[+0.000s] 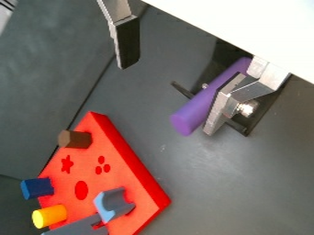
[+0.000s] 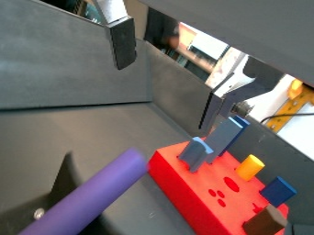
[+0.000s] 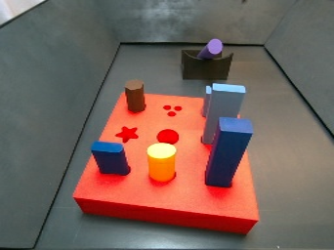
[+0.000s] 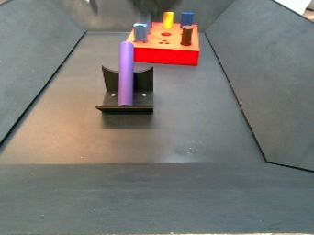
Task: Pick up the round object. Move up. Place the round object on the fixture. Regrasp the round object. Move to above the board. Insert the round object.
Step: Regrasp the round object.
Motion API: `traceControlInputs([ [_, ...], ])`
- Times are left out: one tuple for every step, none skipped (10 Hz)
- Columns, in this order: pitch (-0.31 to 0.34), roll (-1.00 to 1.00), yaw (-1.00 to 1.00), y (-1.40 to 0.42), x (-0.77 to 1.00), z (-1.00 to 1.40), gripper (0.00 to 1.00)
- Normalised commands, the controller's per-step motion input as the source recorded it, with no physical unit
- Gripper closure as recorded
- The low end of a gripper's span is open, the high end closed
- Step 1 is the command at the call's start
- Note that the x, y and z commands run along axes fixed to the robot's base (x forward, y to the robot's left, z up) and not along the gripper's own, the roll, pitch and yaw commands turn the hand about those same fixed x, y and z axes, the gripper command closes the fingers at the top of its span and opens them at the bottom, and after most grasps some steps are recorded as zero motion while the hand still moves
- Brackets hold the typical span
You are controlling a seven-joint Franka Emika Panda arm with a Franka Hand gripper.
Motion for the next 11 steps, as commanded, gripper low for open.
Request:
traceControlInputs([
  [0.034, 1.0, 0.02, -0.72, -0.06, 0.47, 0.0],
  [0.033, 1.0, 0.02, -0.53, -0.04, 0.23, 0.0],
  [0.029, 1.0, 0.02, -0.26, -0.02, 0.05, 0.0],
  [0.028, 1.0, 0.02, -0.12, -0.02, 0.05, 0.0],
  [0.026, 1.0, 0.02, -0.03, -0.03, 0.05, 0.0],
  [0.024, 1.0, 0.02, -0.03, -0.02, 0.03, 0.0],
  [0.02, 1.0, 0.02, -0.04, -0.01, 0.01, 0.0],
  [0.017, 1.0, 0.02, -0.03, -0.01, 0.02, 0.0],
  [0.013, 1.0, 0.02, -0.02, 0.0, 0.01, 0.0],
  [0.012, 1.0, 0.02, -0.02, 0.0, 0.01, 0.0],
  [0.013, 1.0, 0.03, -0.02, 0.0, 0.01, 0.0],
])
